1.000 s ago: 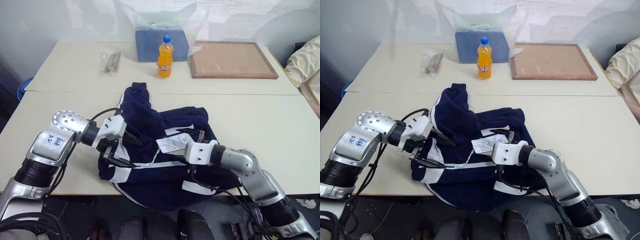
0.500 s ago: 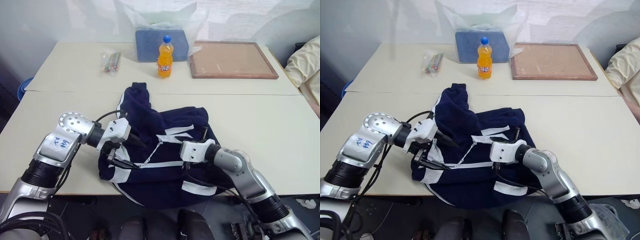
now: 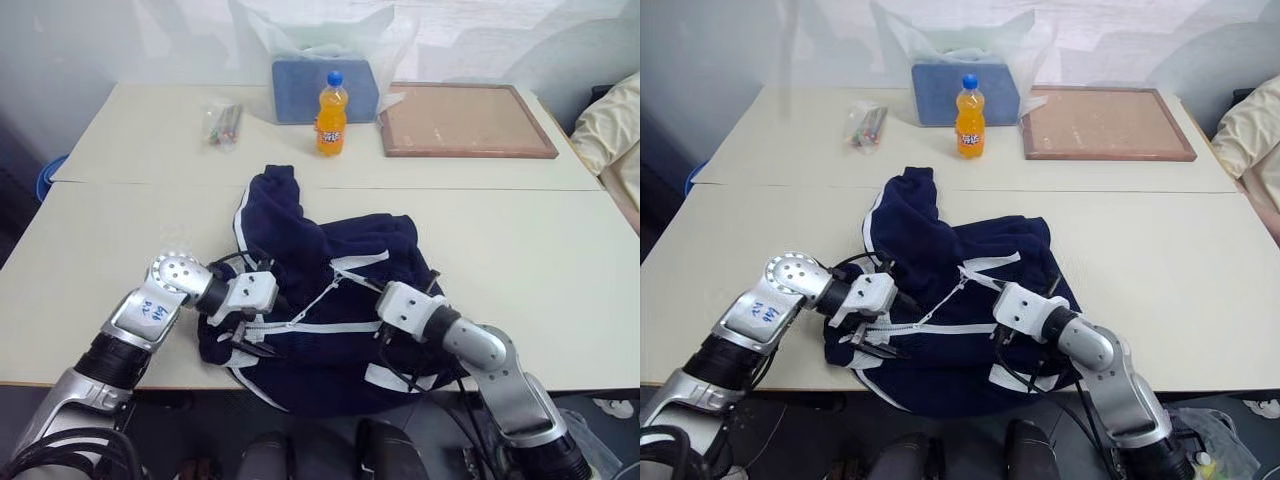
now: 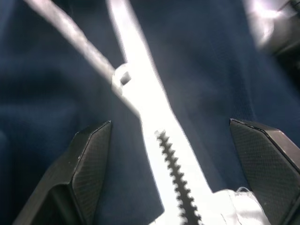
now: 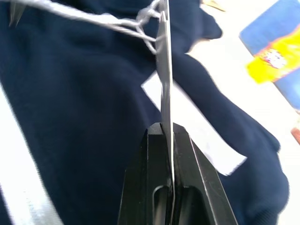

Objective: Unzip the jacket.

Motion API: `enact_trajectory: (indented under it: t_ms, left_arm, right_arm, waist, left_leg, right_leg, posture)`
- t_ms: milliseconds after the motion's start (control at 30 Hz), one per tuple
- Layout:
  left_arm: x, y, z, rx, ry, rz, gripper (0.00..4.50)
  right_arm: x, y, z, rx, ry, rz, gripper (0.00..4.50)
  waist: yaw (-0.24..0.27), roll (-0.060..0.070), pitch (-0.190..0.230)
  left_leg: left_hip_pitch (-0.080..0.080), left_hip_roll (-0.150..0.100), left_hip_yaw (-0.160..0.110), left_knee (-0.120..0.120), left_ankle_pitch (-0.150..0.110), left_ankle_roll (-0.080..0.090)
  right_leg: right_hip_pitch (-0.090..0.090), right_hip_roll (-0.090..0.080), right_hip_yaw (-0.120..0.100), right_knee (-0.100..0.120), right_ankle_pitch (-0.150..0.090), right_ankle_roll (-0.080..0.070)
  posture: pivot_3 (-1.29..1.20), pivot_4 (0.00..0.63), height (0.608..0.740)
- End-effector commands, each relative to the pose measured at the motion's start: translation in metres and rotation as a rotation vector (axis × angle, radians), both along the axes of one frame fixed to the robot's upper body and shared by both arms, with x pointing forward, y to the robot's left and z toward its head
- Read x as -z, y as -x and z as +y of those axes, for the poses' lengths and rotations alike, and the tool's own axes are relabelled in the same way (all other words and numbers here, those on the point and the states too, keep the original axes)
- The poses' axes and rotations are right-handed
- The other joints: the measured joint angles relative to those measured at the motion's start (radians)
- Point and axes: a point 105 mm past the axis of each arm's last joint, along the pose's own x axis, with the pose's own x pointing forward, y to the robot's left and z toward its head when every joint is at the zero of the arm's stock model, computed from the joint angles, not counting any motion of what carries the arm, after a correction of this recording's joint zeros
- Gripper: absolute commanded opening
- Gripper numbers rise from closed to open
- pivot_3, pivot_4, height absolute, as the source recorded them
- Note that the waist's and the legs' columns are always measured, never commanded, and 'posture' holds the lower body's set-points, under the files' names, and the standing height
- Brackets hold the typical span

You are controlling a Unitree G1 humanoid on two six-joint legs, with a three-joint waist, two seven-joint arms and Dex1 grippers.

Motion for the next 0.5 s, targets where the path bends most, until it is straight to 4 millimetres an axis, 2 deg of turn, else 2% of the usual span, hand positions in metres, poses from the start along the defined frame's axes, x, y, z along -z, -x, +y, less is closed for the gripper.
enact_trajectory:
  t_ms: [33,200,267,433,500]
  left_arm:
    - [0.024,-0.009,0.004,-0.063,-0.05,-0.017,4.2]
    - [0.036,-0.012,0.007,-0.093,-0.049,-0.003,4.2]
    - [0.039,-0.013,0.009,-0.1,-0.051,-0.001,4.2]
    - [0.042,-0.013,0.013,-0.116,-0.044,0.004,4.2]
    - [0.043,-0.013,0.014,-0.119,-0.042,0.006,4.2]
  right_arm:
    - [-0.024,0.006,-0.014,0.082,-0.095,-0.06,0.05]
    - [-0.024,0.009,-0.042,0.234,-0.188,-0.026,0.05]
    - [-0.025,0.009,-0.061,0.329,-0.246,-0.02,0.05]
    - [-0.033,0.012,-0.121,0.597,-0.422,-0.035,0.05]
    - [-0.039,0.017,-0.15,0.691,-0.454,-0.057,0.05]
  waist:
    - [0.003,0.002,-0.002]
    - [0.02,0.004,-0.007]
    - [0.021,0.005,-0.01]
    - [0.02,0.008,-0.013]
    - [0.019,0.01,-0.015]
  left_leg:
    - [0.001,0.0,0.0,0.0,0.0,0.0]
    - [0.004,-0.001,0.0,0.0,0.0,0.001]
    - [0.005,-0.001,0.0,0.0,0.0,0.001]
    - [0.012,-0.001,-0.004,-0.002,-0.001,0.002]
    - [0.013,-0.001,-0.003,-0.003,-0.001,0.002]
  right_leg:
    - [0.001,0.0,0.0,0.0,0.0,0.0]
    - [0.003,-0.001,0.001,0.001,0.0,0.0]
    - [0.004,-0.001,0.001,0.001,0.0,0.0]
    - [0.007,-0.001,0.005,0.002,0.0,-0.001]
    - [0.007,-0.001,0.007,0.002,0.0,-0.001]
  posture:
    - [0.0,0.15,0.74]
    - [0.0,0.15,0.74]
    - [0.0,0.15,0.74]
    - [0.0,0.15,0.74]
    - [0.0,0.15,0.74]
